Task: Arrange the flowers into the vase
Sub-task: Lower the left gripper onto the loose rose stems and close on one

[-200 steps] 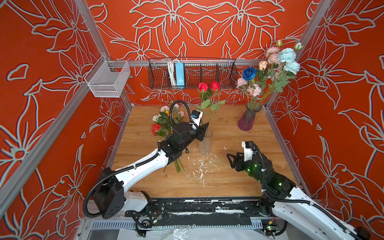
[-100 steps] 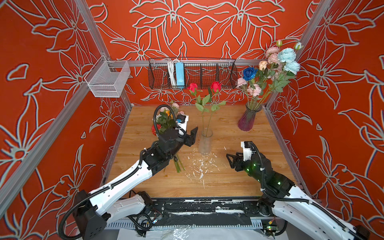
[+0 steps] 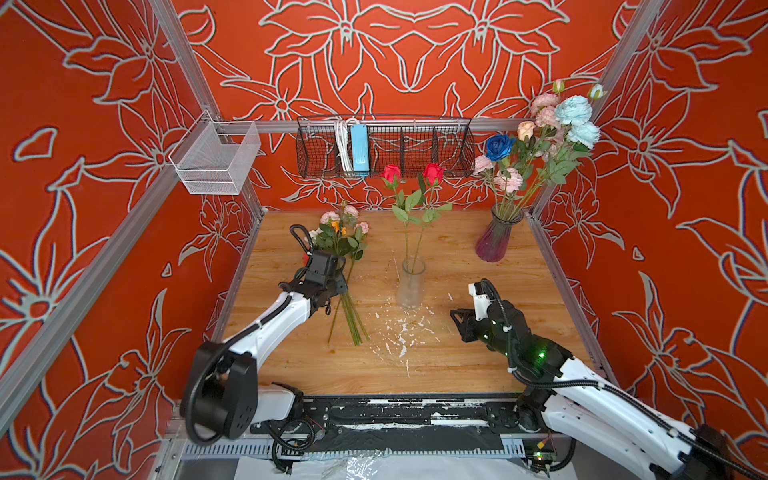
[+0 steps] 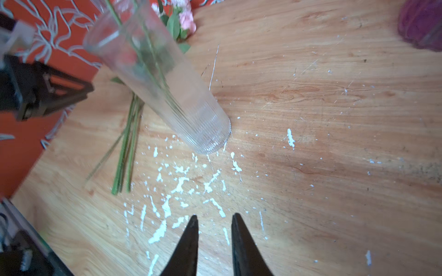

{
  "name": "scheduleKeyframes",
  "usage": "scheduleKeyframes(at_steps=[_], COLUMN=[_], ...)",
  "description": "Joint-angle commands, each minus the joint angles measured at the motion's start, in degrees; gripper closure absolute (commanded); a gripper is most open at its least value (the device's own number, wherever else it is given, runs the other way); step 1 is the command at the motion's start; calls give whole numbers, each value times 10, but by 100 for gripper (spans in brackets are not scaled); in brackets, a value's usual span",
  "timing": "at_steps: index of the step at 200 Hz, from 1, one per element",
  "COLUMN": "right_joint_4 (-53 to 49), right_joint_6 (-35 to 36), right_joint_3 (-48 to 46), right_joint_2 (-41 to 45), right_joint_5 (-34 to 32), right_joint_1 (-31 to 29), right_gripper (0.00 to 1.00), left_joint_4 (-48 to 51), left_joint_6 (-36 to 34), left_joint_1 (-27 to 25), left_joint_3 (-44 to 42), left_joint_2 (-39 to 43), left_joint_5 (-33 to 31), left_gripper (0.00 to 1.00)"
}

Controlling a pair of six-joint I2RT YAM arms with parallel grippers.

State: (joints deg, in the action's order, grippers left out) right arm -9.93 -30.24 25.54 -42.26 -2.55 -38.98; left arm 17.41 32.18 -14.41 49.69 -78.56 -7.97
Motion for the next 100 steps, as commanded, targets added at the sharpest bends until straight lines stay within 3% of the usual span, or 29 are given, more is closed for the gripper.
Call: scheduleKeyframes(at_steps=[1, 12, 50, 100], right_joint_4=[22, 22, 15, 5], right_joint_6=[-3, -4, -5, 0], right_joint_3=[10, 7, -4, -12], right_joint_2=[2, 6, 22, 35], right_joint_5=[8, 3, -11, -20], right_joint_1=[0, 0, 0, 0], right_gripper=[77, 77, 77, 77], left_joint_4=[21, 47, 74, 77], left_joint_6=[22, 18, 1, 3], left_joint_1=[18, 25, 31, 31], left_joint_3=[70, 113, 198, 210], left_joint_2=[-90, -142, -263, -281], left_joint_5=[46, 41, 34, 35], left_gripper=[67, 71, 71, 89])
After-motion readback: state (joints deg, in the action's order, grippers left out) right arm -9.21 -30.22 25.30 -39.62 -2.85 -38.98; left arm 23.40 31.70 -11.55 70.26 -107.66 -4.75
